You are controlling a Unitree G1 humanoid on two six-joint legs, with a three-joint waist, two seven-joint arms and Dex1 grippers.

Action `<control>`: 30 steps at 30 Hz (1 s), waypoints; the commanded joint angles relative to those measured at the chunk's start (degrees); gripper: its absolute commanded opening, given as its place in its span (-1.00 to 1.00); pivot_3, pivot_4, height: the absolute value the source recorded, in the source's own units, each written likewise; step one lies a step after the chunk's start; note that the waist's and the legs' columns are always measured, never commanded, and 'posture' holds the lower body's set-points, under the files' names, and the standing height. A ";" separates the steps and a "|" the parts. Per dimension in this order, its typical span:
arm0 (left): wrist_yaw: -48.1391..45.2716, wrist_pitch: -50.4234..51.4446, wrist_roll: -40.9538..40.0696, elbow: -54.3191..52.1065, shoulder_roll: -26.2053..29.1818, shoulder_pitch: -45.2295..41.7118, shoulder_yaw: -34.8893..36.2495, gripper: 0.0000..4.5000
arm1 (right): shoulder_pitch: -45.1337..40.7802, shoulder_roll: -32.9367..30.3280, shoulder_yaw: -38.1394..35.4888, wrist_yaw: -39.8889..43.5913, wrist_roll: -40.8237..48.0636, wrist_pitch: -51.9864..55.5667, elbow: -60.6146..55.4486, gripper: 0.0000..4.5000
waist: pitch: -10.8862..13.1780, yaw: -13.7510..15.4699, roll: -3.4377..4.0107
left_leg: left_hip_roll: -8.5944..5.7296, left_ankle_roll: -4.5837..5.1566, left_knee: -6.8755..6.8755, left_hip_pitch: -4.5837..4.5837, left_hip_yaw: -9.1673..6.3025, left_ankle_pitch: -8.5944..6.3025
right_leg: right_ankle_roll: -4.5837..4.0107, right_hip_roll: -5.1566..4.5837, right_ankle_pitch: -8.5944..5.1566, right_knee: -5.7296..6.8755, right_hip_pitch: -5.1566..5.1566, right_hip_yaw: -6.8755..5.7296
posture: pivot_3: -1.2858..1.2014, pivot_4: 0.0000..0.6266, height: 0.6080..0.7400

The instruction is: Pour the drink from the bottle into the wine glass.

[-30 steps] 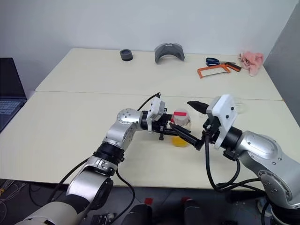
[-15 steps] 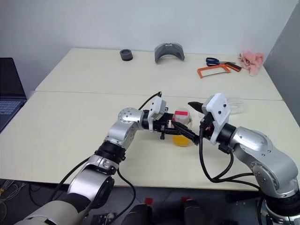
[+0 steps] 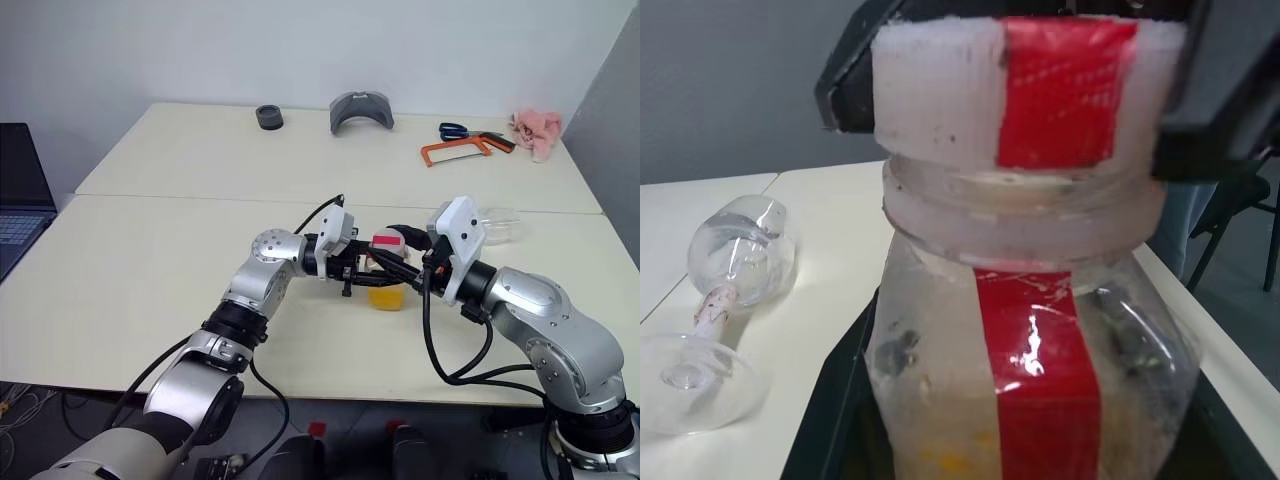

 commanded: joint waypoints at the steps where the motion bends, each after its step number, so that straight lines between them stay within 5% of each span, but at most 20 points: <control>1: -0.41 -1.01 -0.48 -1.23 -0.17 -0.93 0.36 -0.25 | -0.25 -0.21 -0.14 0.39 -1.71 -2.00 -2.19 -0.18 | 0.00 0.00 0.00 | 0.00 0.00 0.00 0.00 0.00 0.00 | 0.00 0.00 0.00 0.00 0.00 0.00 | 0.03 -0.52 1.00; 7: -0.41 -0.82 -0.53 -1.51 -0.19 -0.56 0.31 -0.25 | -0.14 -3.51 5.55 2.58 -12.84 -9.31 -2.53 -0.18 | 0.00 -0.01 0.00 | -0.02 0.00 0.00 0.00 0.03 0.00 | 0.00 0.00 0.00 0.00 0.00 -0.01 | 0.03 -0.52 1.00; 15: -0.16 -0.41 -0.59 -2.28 -0.28 -0.11 0.30 -0.25 | 2.28 6.71 -3.80 -0.98 4.35 -3.69 -3.98 -0.23 | 0.00 0.05 0.00 | 0.01 -0.01 0.02 0.00 -0.08 0.00 | 0.00 -0.01 0.00 0.00 0.00 0.01 | 0.03 -0.52 1.00; 19: 0.10 -0.20 -0.59 -2.66 -0.13 0.28 0.47 -0.25 | 3.88 6.71 -7.96 -3.75 8.52 -1.99 -5.96 -0.23 | 0.00 0.05 0.00 | 0.01 0.00 0.00 0.00 -0.11 0.00 | 0.00 -0.02 0.00 0.00 0.00 0.00 | 0.03 -0.52 1.00; 25: 1.27 0.56 -0.90 -3.16 1.33 0.83 1.67 -0.25 | 18.31 3.78 -18.15 -5.43 3.91 -5.21 -5.15 -0.23 | 0.00 0.12 0.00 | -0.02 0.00 -0.03 -0.01 -0.05 0.00 | 0.00 -0.02 0.00 -0.03 0.00 0.00 | 0.03 -0.52 1.00; 30: 1.85 1.77 -1.68 -4.55 3.07 0.88 2.58 -0.25 | 29.42 5.55 -15.95 -4.94 -6.57 -12.41 3.67 -0.23 | 0.00 -0.08 0.00 | -0.02 0.01 -0.05 0.03 0.19 0.00 | 0.00 0.01 0.00 0.00 0.01 0.05 | 0.03 -0.52 1.00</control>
